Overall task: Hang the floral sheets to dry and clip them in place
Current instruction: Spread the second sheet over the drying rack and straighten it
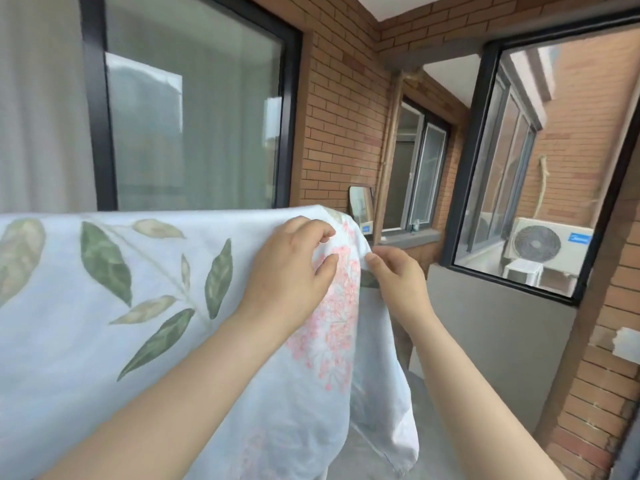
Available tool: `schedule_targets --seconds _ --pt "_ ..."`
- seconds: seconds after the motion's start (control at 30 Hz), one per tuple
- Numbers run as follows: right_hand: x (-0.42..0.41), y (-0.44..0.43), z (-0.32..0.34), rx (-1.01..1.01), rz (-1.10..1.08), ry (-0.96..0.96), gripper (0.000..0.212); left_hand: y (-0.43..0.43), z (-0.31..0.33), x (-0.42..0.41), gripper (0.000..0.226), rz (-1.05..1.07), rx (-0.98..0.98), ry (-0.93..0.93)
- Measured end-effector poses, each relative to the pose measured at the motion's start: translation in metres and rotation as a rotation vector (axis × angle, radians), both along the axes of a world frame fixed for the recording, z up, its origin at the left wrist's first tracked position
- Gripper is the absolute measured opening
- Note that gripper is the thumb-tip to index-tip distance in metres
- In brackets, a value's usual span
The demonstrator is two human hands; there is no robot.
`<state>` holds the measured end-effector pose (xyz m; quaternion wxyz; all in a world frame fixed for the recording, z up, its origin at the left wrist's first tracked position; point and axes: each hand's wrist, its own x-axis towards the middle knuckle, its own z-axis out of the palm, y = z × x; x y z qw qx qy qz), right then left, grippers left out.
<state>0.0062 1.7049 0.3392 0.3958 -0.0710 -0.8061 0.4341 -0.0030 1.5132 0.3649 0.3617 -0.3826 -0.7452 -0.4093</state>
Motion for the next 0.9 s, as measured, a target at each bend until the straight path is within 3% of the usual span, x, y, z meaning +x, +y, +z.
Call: schedule_targets --seconds 0.23,0.33,0.5,0.7,0.9 --pt "-0.043 0.029 0.021 0.009 0.21 0.168 0.013 0.027 -0.001 -0.011 0.034 0.212 -0.005 0.031" --pt "-0.054 0.019 0.051 -0.002 0.324 0.307 0.014 0.028 -0.003 -0.008 0.053 0.379 -0.019 0.079" --pt "-0.047 -0.041 0.082 0.064 0.58 0.431 0.011 0.019 -0.013 -0.004 0.064 0.583 0.046 -0.049" --pt "-0.049 -0.041 0.057 -0.062 0.647 0.586 0.006 -0.007 -0.034 -0.003 0.021 0.515 0.075 -0.06" --pt "-0.064 -0.046 0.051 -0.051 0.769 0.671 0.005 0.002 -0.048 0.002 0.013 0.647 0.179 -0.056"
